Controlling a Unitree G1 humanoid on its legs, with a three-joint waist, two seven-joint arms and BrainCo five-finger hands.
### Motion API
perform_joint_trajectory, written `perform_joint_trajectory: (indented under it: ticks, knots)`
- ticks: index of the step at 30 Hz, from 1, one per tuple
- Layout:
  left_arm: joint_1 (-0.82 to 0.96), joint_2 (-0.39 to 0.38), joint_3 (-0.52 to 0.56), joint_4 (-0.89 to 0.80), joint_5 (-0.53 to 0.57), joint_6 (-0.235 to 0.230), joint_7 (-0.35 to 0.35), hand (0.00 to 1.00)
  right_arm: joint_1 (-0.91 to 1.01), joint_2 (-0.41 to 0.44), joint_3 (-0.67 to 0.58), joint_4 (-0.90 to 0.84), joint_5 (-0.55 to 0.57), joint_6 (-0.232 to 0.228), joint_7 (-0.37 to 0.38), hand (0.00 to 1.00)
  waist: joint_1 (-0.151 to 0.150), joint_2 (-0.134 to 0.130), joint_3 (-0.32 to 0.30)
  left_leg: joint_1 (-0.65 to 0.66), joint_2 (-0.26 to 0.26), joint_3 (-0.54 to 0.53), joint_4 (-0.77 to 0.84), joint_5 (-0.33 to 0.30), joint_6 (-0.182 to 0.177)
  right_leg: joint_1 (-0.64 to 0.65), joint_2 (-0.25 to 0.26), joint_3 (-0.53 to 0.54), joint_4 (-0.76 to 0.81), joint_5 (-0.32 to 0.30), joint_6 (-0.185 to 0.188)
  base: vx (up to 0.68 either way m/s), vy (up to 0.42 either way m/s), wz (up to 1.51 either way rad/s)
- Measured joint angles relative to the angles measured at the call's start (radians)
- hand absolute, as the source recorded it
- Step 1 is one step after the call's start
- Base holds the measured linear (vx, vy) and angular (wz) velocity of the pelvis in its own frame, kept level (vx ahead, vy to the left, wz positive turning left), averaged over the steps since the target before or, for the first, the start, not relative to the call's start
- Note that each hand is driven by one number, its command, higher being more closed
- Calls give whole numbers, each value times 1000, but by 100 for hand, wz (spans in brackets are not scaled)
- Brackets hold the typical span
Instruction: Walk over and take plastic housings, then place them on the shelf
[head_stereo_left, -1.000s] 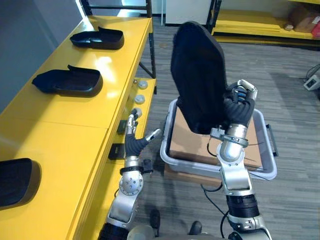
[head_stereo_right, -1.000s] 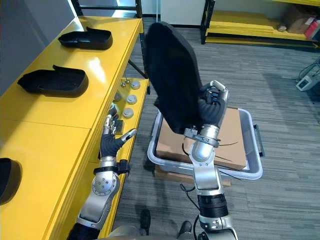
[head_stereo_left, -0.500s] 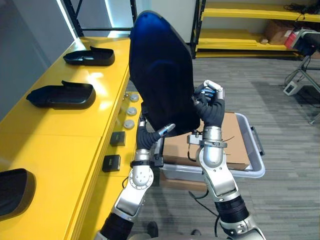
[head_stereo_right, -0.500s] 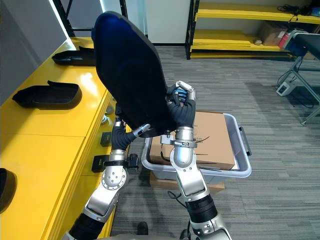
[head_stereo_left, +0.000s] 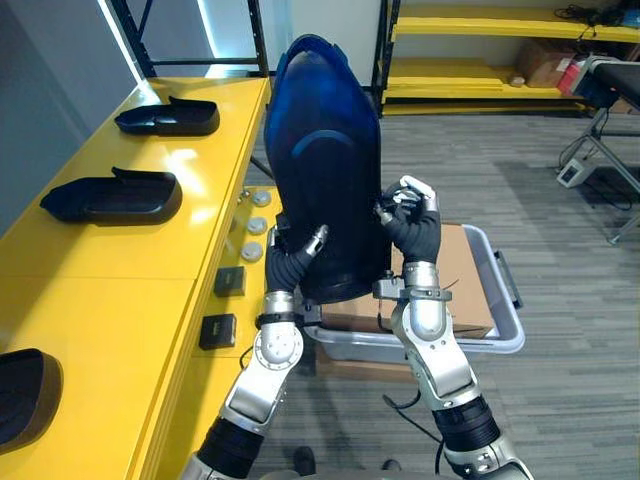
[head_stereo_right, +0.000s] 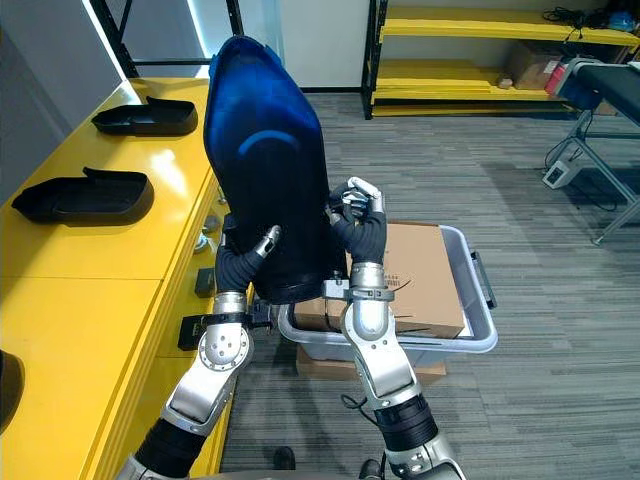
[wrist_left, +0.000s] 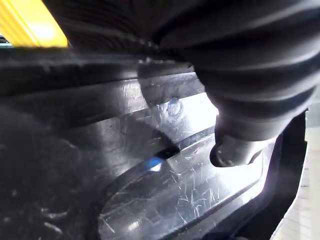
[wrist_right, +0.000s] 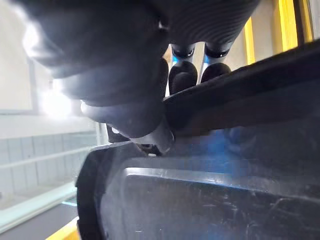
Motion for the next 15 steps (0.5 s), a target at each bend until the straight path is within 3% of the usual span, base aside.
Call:
perform_joint_trajectory:
  ticks: [11,15]
  knots:
    - [-2,3,52,-18,217,-4,-25,100,-17,-79,-128,-59,64,-20,95,0,1,3,-43,10,1,-10,-7,0,0,12,10,0,-15,0,0,0,3,2]
    - [-15,-4,68,-35,295,-29,-45,100,-17,-89,-199,-101,101,-25,134,0,-1,4,-43,25,1,-10,-11,0,0,24,11,2,-17,0,0,0,0,0]
